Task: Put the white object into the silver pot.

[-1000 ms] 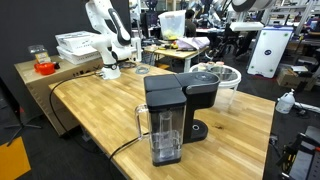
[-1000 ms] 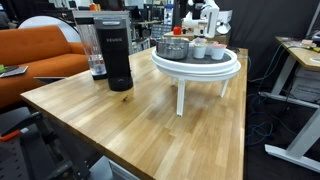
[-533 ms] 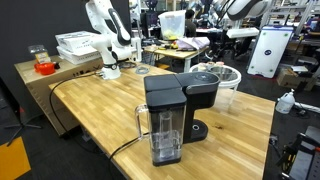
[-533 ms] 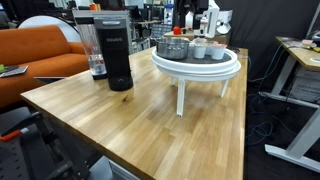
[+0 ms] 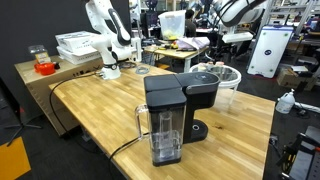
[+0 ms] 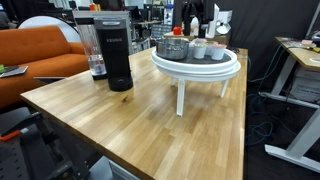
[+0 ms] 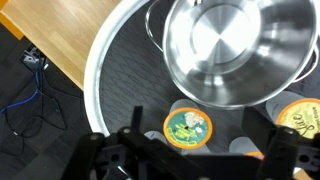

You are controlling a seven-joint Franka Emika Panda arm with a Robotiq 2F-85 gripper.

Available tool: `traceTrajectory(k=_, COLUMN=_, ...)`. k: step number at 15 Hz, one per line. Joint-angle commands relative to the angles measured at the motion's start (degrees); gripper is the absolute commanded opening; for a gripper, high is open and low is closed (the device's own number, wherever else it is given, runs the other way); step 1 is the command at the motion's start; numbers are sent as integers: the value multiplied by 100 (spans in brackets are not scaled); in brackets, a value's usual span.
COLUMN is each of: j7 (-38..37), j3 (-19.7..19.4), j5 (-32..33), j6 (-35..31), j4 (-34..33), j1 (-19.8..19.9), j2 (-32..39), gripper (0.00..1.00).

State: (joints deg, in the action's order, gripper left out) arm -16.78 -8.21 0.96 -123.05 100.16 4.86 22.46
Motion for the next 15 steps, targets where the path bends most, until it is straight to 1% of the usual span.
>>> traceTrajectory(k=1, j7=146, j3=-9, j5=7, j6=191, j4=-457, j1=59, j2=292, gripper=100)
traceTrajectory(k=5, j7=216, j3=-47, j5=-11, j6=256, j4=-686, j1=120, j2=483, gripper=100)
traceTrajectory(k=15, j7=347, j3=8, j5=-107, j6=371, j4=-868, j1=170, j2=623, gripper=100)
